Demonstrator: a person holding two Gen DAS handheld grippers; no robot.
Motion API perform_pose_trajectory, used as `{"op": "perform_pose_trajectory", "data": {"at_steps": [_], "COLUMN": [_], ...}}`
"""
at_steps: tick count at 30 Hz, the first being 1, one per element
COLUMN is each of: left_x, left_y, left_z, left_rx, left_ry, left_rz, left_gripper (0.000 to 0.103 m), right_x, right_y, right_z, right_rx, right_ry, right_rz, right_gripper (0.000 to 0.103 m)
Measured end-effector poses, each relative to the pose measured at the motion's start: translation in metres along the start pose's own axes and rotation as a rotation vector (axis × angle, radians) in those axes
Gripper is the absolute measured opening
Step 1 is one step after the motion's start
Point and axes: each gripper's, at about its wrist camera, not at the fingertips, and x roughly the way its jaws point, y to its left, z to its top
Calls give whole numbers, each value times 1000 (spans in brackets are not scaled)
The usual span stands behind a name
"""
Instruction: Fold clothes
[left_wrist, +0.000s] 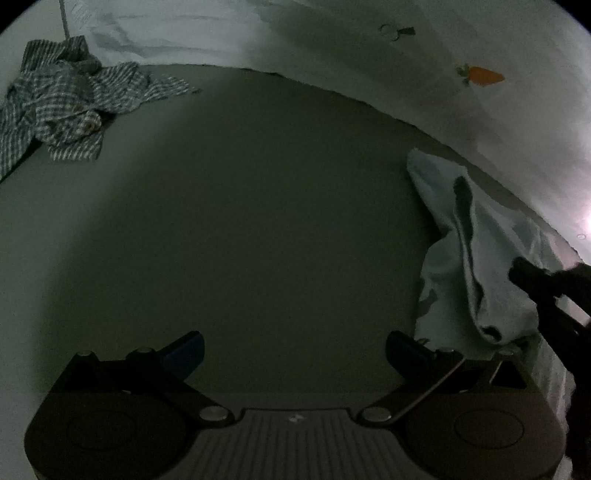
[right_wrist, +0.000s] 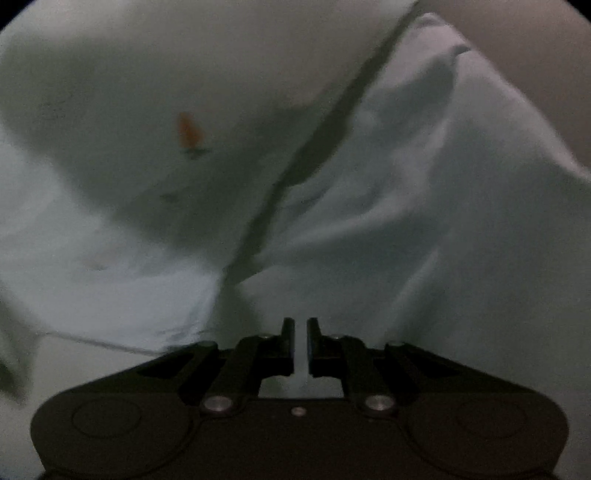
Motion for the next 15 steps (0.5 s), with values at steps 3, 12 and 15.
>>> {"op": "perform_pose_trajectory", "data": {"at_steps": [3, 12, 15], "left_x": [0, -25, -38], "left_y": [-2, -15, -16], "left_z": [-4, -40, -69], "left_rx": [10, 127, 140], "left_ry": [10, 29, 43], "left_rz": [-5, -41, -70], "left_gripper": [103, 103, 103], "right_x": [13, -61, -111], "right_y": [9, 39, 13], "right_z": [-8, -42, -53], "right_rx": [-82, -309, -297], "right_ry": [62, 158, 87], "right_rz": [-51, -35, -151], "right_gripper": [7, 36, 36]}}
